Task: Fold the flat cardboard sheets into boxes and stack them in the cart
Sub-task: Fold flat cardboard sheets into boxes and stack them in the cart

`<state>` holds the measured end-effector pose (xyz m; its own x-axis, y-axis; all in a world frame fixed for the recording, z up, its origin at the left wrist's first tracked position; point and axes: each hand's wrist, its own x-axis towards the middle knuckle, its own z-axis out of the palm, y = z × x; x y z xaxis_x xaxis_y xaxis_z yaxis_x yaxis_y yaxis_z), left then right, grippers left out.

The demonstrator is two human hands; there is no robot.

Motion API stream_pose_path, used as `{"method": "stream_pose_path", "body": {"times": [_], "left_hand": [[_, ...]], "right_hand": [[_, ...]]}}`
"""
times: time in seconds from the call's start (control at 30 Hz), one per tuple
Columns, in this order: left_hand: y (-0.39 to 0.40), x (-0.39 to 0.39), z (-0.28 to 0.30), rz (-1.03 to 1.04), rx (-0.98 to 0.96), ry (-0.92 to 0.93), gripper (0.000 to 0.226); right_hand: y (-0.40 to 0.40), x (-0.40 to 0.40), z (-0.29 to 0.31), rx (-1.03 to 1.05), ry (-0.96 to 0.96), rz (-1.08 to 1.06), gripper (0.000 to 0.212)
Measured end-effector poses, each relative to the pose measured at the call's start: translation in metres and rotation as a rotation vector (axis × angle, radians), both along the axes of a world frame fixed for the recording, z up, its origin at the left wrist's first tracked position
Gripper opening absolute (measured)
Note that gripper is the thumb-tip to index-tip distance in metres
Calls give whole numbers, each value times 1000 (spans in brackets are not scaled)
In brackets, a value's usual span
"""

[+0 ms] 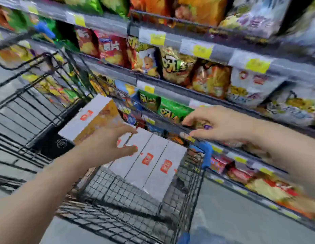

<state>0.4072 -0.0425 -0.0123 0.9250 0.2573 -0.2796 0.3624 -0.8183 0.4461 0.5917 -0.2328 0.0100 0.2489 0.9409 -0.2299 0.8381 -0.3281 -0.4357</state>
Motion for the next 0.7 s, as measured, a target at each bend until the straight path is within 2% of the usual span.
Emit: {"method": "stream_pose_path", "body": {"times": [0.1,0.27,0.57,0.7], "left_hand": [[-44,22,18,-187,74,-114,45],[-127,45,32,-460,175,-147,45],[-299,35,36,-764,196,-219,46],[-415,12,38,-920,165,-293,70]], "right_hand": [[-66,-7,10,39,-67,-89,35],[-166,-33,12,48,-164,-226,39],[-363,-111,13,-33,-264,-480,37],[-477,-175,11,-74,-309,-655,42]]}}
